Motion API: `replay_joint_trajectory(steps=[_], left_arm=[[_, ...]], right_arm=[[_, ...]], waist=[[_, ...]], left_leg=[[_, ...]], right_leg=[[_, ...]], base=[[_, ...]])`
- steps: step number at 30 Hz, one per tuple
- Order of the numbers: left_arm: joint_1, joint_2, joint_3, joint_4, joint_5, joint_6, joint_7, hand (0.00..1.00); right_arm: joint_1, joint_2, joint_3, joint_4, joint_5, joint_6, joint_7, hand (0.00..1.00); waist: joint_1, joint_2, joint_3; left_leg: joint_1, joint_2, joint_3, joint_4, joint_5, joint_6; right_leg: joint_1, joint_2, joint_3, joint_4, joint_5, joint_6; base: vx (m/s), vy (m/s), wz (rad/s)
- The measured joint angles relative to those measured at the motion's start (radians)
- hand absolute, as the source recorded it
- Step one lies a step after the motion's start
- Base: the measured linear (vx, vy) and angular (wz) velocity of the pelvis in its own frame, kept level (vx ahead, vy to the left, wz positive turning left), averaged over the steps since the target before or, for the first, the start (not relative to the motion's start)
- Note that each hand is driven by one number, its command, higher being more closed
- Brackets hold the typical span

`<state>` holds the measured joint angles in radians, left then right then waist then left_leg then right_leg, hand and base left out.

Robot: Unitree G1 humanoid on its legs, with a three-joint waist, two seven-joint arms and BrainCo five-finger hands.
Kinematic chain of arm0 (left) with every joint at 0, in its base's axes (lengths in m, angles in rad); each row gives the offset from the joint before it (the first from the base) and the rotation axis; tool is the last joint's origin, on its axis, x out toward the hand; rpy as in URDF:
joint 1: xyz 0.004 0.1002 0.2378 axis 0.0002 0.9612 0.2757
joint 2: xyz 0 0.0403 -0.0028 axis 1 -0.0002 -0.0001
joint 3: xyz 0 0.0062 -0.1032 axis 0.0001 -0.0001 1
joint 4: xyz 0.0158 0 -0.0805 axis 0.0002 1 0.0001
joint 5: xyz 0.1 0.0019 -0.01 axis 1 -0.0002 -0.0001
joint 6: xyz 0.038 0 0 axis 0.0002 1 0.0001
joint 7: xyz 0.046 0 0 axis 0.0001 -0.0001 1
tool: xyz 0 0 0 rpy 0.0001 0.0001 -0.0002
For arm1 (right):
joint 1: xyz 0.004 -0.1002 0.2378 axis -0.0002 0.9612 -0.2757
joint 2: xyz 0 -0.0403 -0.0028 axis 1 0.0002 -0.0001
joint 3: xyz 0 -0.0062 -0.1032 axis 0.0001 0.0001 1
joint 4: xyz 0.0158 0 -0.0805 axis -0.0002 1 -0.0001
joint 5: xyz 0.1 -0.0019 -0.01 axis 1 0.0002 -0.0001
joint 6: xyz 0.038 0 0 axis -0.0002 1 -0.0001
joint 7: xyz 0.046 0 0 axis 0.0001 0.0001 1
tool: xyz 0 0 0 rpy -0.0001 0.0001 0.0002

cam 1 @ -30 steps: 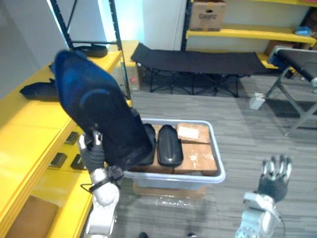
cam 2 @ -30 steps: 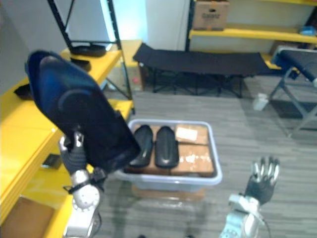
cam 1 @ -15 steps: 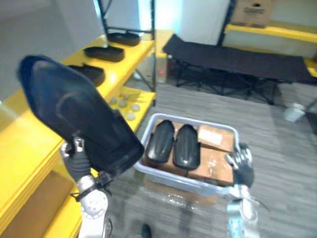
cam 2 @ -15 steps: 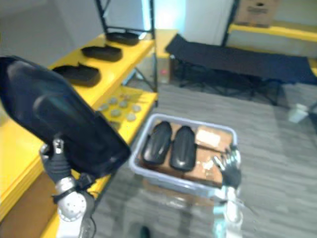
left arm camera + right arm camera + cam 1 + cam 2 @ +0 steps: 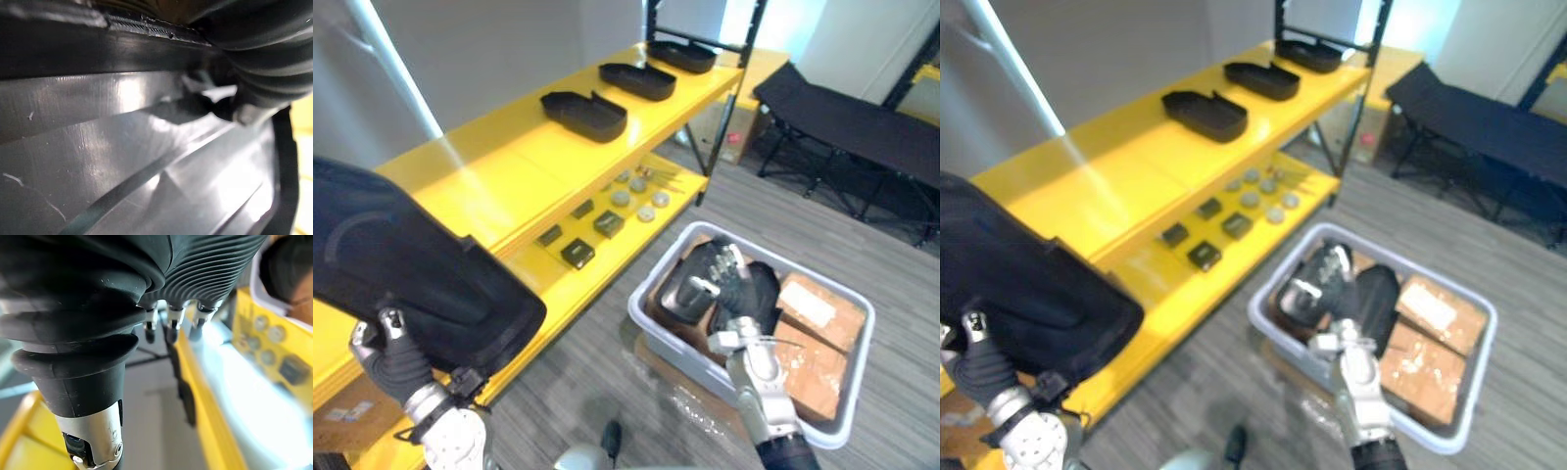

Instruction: Walk over and take plastic housings, then place them on the shelf

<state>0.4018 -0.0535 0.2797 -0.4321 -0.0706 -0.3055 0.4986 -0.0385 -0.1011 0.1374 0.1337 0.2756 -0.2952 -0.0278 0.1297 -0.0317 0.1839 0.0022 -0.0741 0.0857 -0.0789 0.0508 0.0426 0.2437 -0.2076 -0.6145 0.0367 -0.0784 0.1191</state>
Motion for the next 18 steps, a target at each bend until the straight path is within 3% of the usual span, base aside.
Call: replay_joint_trajectory(steps=[2,4,8,10,15,18], left_arm=[[-0.027,0.003,-0.014,0.015,-0.011,-0.03,-0.038,1.0],[-0.07,0.007,-0.043,0.04,-0.011,-0.052,-0.057,1.0],[-0.094,0.02,-0.092,0.059,-0.011,-0.054,-0.048,1.0],[-0.093,0.043,-0.129,0.059,-0.01,-0.05,-0.047,1.0],[-0.085,0.046,-0.146,0.059,-0.004,-0.041,-0.037,1.0],[-0.083,0.046,-0.15,0.058,0.009,-0.04,-0.051,1.0]], right_arm=[[0.013,-0.021,-0.023,-0.017,-0.02,-0.001,-0.018,0.0],[0.045,-0.034,-0.055,-0.024,-0.02,-0.001,-0.019,0.0],[0.087,-0.029,-0.058,-0.046,-0.029,-0.001,0.0,0.0],[0.096,-0.029,-0.068,-0.062,-0.033,-0.004,0.036,0.0],[0.104,-0.032,-0.064,-0.063,-0.033,-0.013,0.112,0.0],[0.105,-0.035,-0.053,-0.068,-0.037,-0.031,0.118,0.0]], waist=[[-0.036,0.001,0.002],[-0.036,0.014,0.009],[-0.042,0.01,0.009],[-0.06,0.009,0.009],[-0.062,0.01,0.01],[-0.062,0.011,0.01]], left_leg=[[-0.045,0.045,0.194,0.067,-0.008,0.007],[-0.055,0.061,0.276,0.085,-0.022,0.003],[-0.03,0.043,0.282,0.077,-0.023,0.011],[-0.023,0.035,0.288,0.074,-0.027,0.018],[-0.061,0.066,0.288,0.187,-0.082,0.008],[-0.067,0.05,0.259,0.145,-0.067,0.0]], right_leg=[[0.008,-0.013,-0.075,-0.001,0.007,0.011],[0.004,-0.021,-0.099,0.029,0.005,0.009],[0.005,-0.052,-0.089,0.061,0.0,0.0],[0.003,-0.059,-0.063,0.062,0.0,-0.001],[0.0,-0.052,-0.04,0.073,0.0,-0.001],[-0.007,-0.051,-0.046,0.075,-0.01,-0.017]], base=[[-0.05,0.043,0.88],[0.0,0.1,0.64],[0.04,0.093,-0.01],[0.02,0.04,-0.09],[0.02,-0.021,-0.08],[-0.02,-0.013,0.22]])
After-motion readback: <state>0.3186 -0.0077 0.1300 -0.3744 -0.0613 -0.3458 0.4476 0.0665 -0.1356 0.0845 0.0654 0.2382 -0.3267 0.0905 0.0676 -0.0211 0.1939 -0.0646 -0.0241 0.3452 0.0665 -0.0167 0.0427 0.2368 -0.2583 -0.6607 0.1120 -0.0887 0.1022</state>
